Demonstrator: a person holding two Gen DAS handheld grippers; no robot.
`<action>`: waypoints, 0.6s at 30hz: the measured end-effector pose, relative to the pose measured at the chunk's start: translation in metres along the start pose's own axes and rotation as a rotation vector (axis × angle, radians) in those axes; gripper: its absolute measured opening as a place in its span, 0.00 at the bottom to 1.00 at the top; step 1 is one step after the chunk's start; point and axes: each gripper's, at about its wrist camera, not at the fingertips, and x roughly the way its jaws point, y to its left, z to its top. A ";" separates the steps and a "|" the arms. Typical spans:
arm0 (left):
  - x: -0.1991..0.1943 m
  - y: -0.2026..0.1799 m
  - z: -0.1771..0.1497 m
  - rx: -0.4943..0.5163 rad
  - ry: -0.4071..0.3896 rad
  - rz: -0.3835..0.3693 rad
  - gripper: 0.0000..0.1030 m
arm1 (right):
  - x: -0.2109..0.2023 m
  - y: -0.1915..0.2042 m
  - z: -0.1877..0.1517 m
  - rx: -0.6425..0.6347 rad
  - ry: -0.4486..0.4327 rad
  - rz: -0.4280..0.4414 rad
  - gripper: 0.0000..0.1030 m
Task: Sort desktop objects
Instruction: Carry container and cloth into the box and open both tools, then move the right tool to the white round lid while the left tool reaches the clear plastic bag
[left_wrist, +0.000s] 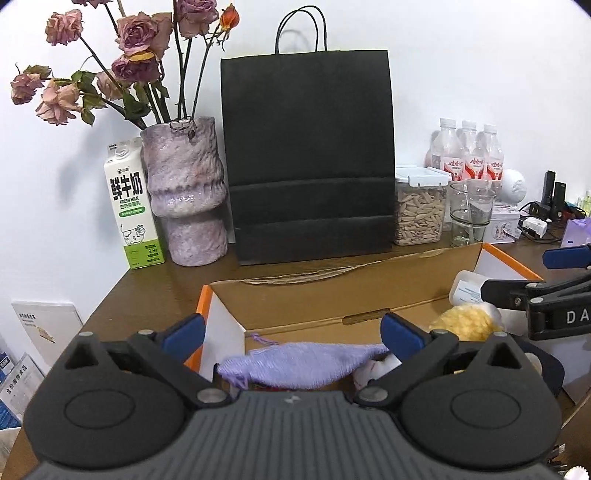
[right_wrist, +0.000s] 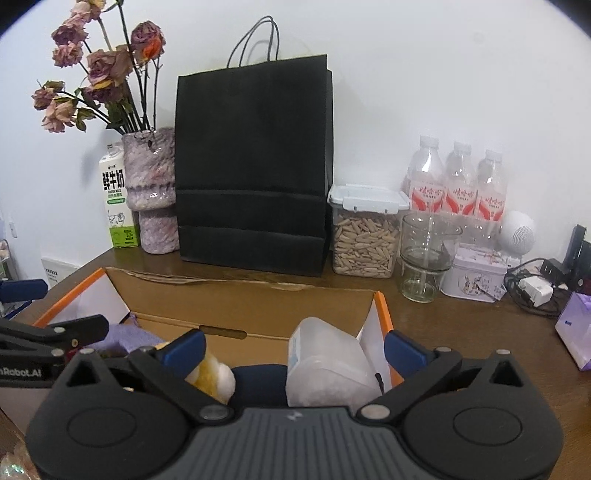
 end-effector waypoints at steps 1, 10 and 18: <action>0.000 0.000 0.000 -0.002 -0.001 0.002 1.00 | -0.001 0.001 0.000 -0.002 -0.003 0.001 1.00; -0.011 0.003 -0.001 -0.016 -0.022 0.012 1.00 | -0.010 0.011 -0.002 -0.038 -0.016 0.015 1.00; -0.030 0.005 -0.002 -0.033 -0.052 0.024 1.00 | -0.029 0.013 -0.006 -0.029 -0.034 0.019 1.00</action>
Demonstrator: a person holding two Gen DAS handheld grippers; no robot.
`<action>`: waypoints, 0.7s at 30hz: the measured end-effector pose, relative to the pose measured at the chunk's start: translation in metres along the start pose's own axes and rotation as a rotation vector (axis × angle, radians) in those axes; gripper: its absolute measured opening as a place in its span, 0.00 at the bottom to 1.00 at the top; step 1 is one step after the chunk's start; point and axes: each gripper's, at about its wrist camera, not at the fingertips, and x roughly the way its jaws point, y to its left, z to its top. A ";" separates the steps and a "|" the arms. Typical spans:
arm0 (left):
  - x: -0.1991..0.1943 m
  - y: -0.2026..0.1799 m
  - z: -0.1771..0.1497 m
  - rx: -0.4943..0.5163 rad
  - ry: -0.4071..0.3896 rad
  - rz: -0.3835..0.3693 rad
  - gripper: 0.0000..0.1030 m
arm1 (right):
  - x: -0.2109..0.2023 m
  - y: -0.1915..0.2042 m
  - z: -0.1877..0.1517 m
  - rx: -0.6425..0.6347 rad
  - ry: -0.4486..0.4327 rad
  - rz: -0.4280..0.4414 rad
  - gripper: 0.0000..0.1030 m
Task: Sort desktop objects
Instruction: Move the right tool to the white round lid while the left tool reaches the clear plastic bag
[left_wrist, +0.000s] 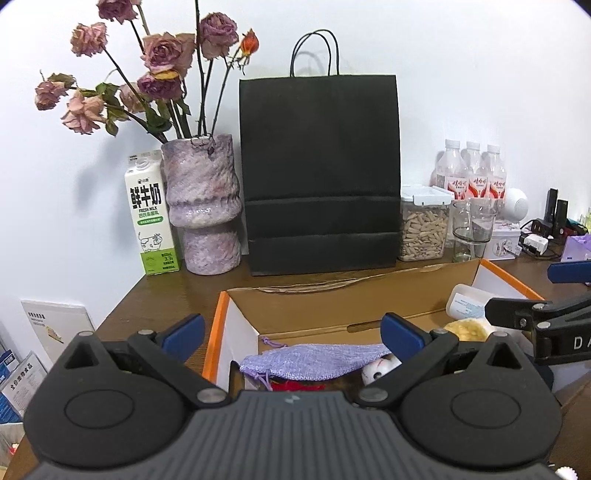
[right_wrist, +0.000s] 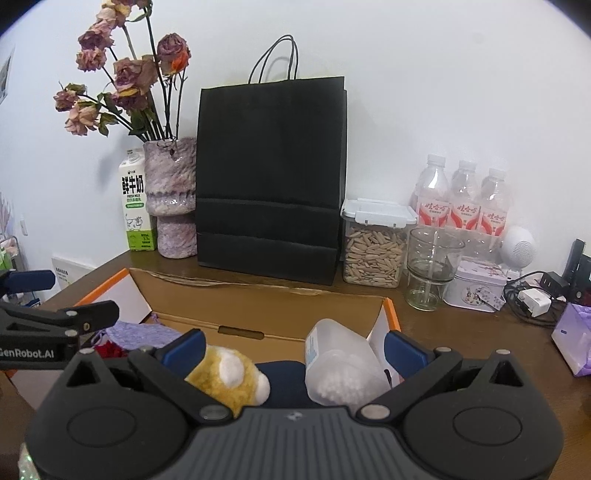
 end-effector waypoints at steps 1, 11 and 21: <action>-0.003 0.000 0.000 -0.003 -0.003 0.000 1.00 | -0.003 0.001 -0.001 0.000 -0.001 0.001 1.00; -0.038 0.000 -0.003 -0.013 -0.018 0.012 1.00 | -0.041 0.011 -0.005 -0.008 -0.026 0.011 1.00; -0.080 0.014 -0.020 -0.010 -0.011 0.033 1.00 | -0.080 0.022 -0.027 -0.024 -0.017 0.020 1.00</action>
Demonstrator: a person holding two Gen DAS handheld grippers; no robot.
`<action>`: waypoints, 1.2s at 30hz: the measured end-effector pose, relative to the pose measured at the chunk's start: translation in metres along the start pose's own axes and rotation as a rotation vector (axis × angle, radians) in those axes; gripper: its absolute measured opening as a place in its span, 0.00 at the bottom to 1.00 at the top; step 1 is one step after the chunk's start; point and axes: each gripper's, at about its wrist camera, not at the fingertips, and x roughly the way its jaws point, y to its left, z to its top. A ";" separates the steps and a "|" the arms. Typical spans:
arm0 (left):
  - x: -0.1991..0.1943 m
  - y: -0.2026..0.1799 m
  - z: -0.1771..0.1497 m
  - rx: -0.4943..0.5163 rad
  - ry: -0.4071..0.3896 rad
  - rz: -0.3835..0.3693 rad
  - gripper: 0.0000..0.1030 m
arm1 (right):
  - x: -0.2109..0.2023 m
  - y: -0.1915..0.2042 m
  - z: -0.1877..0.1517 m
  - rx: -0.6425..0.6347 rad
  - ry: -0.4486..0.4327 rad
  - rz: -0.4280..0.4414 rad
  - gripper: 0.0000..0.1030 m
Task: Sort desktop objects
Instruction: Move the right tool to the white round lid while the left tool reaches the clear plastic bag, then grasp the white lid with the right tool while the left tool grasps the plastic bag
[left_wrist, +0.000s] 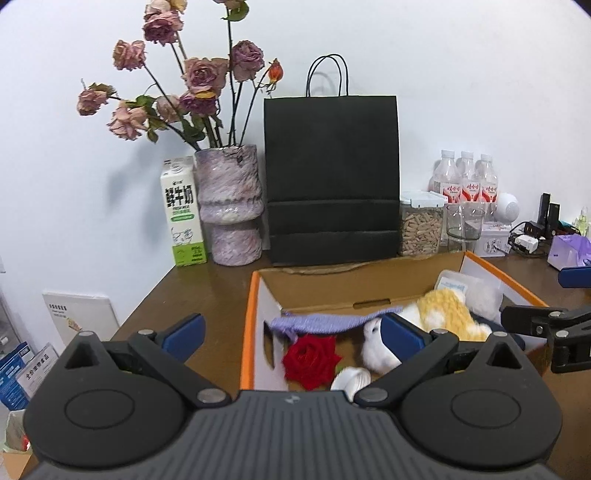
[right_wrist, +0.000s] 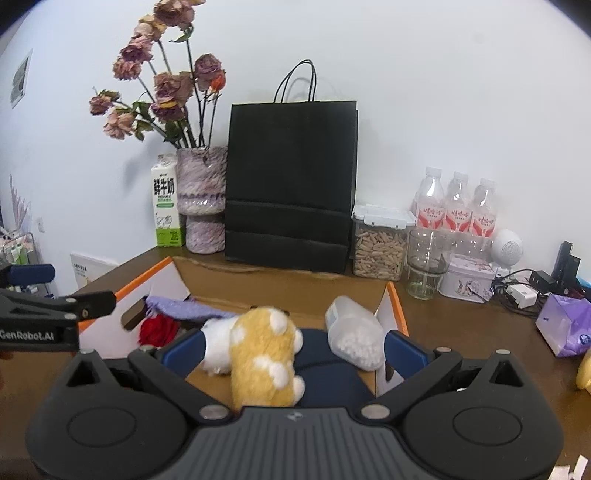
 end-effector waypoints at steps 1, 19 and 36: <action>-0.003 0.002 -0.003 0.000 0.005 0.000 1.00 | -0.003 0.002 -0.004 -0.006 0.005 -0.001 1.00; -0.024 0.002 -0.058 -0.032 0.062 -0.069 1.00 | -0.009 0.000 -0.089 -0.005 0.185 -0.034 1.00; -0.002 -0.026 -0.074 0.009 0.120 -0.165 0.38 | -0.008 0.000 -0.099 0.003 0.196 0.012 0.43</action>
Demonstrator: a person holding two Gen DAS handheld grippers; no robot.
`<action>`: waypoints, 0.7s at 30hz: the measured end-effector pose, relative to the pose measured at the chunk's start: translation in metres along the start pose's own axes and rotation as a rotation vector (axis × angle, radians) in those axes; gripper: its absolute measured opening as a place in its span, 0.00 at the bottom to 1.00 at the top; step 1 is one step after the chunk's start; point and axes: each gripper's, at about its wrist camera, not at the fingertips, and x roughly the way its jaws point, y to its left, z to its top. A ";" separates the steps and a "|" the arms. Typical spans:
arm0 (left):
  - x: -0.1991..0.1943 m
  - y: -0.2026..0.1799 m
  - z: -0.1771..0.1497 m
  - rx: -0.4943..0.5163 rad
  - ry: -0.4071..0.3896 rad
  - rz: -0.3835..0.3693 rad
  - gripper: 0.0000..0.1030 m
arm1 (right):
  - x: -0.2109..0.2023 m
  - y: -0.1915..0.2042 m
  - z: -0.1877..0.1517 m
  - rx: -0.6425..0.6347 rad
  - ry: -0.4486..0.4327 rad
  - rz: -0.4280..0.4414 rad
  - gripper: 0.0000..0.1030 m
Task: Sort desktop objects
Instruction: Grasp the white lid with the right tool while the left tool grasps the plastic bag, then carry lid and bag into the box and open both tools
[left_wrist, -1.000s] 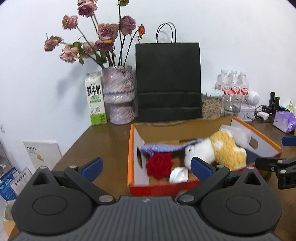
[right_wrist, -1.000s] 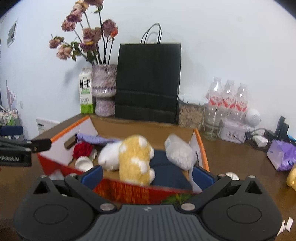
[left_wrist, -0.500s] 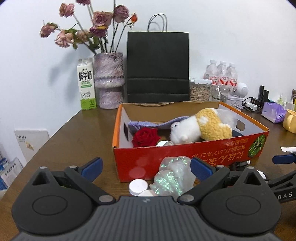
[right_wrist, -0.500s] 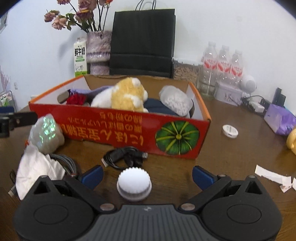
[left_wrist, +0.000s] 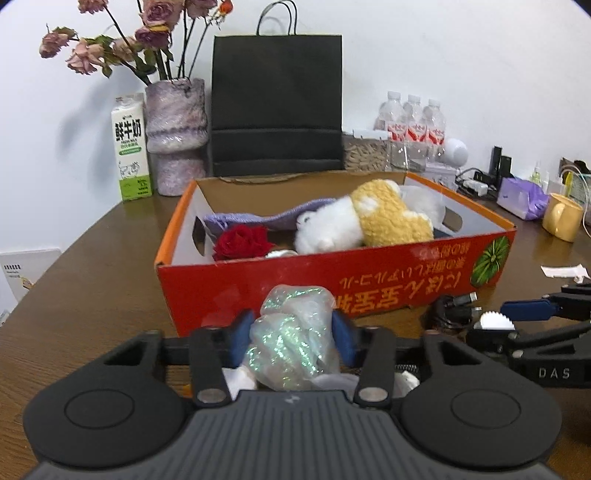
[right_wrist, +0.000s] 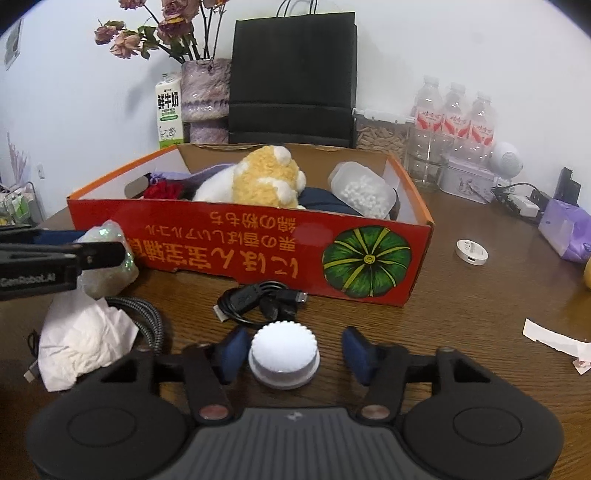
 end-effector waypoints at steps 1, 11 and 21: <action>-0.001 0.000 -0.001 0.000 -0.003 0.001 0.38 | -0.001 0.001 -0.001 -0.004 -0.003 0.009 0.38; -0.010 0.008 -0.003 -0.054 -0.035 -0.014 0.34 | -0.014 0.004 -0.001 -0.016 -0.074 0.029 0.38; -0.035 0.014 0.004 -0.097 -0.142 0.005 0.33 | -0.027 0.002 0.004 0.008 -0.145 0.046 0.38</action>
